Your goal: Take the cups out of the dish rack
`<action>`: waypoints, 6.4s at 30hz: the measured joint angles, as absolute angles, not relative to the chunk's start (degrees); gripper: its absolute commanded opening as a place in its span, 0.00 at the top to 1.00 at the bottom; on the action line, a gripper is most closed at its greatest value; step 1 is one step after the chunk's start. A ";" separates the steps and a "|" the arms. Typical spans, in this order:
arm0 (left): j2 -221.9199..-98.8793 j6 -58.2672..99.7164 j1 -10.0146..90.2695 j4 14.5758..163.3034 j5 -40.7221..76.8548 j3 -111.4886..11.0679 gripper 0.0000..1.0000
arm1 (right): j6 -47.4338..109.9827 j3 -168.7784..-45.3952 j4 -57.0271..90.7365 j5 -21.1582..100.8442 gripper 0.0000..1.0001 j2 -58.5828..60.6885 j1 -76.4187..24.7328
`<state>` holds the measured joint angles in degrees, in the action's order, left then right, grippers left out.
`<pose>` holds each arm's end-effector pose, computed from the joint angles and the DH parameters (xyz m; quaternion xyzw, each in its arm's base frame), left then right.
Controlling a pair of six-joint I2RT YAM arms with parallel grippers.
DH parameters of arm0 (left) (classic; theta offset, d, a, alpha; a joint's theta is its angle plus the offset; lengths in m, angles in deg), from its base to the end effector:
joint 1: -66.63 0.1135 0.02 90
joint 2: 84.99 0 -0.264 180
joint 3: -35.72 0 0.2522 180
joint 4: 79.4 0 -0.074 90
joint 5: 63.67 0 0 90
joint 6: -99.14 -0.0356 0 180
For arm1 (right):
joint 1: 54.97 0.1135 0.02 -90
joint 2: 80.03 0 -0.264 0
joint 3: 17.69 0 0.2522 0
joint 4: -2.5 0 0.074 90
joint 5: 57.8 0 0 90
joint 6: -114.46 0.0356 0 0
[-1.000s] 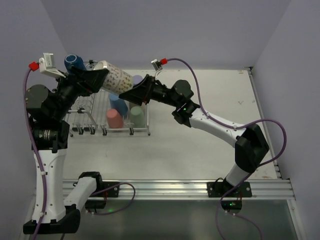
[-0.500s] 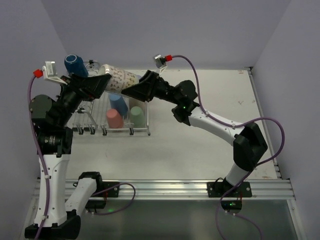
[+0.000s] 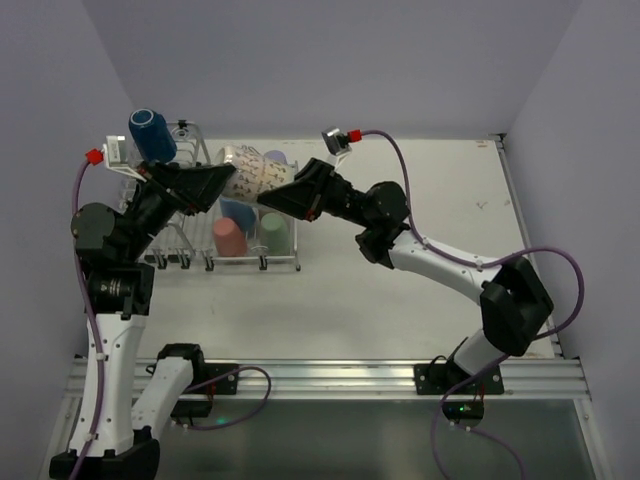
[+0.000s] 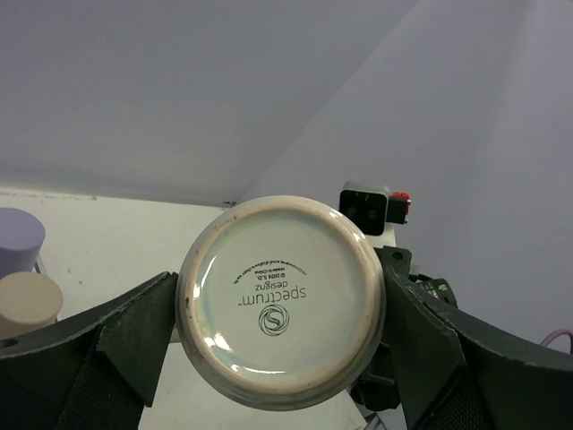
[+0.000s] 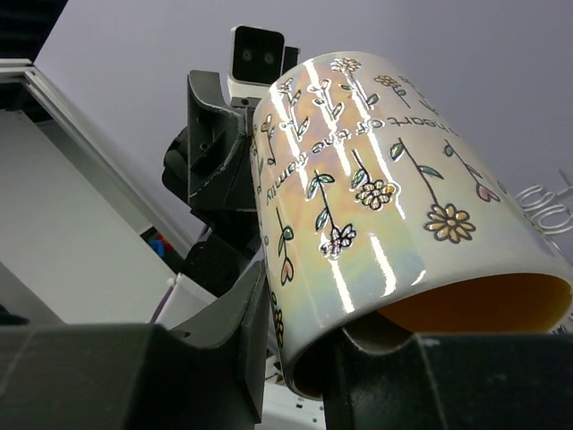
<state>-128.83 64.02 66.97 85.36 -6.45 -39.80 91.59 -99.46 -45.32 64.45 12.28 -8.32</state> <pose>0.1440 -0.0184 0.4582 -0.0659 0.6137 -0.5022 0.6056 0.2343 0.2759 0.3942 -0.1691 0.4640 0.7884 0.3669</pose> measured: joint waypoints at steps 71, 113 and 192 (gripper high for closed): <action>-116.35 24.52 51.38 72.55 12.13 -20.65 0.00 | 25.78 -149.10 49.76 25.66 1.00 50.23 -29.74; -160.17 20.24 56.21 49.56 49.94 -80.60 0.00 | 33.10 -118.34 34.37 44.02 0.01 5.73 -29.74; -175.16 18.49 73.74 59.33 37.73 -70.53 0.75 | 36.27 -113.89 28.34 58.86 0.01 7.02 -27.46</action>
<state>-175.16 18.49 73.74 59.33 37.73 -70.53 36.27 -113.89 28.34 58.86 7.02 -27.46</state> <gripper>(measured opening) 0.865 0.990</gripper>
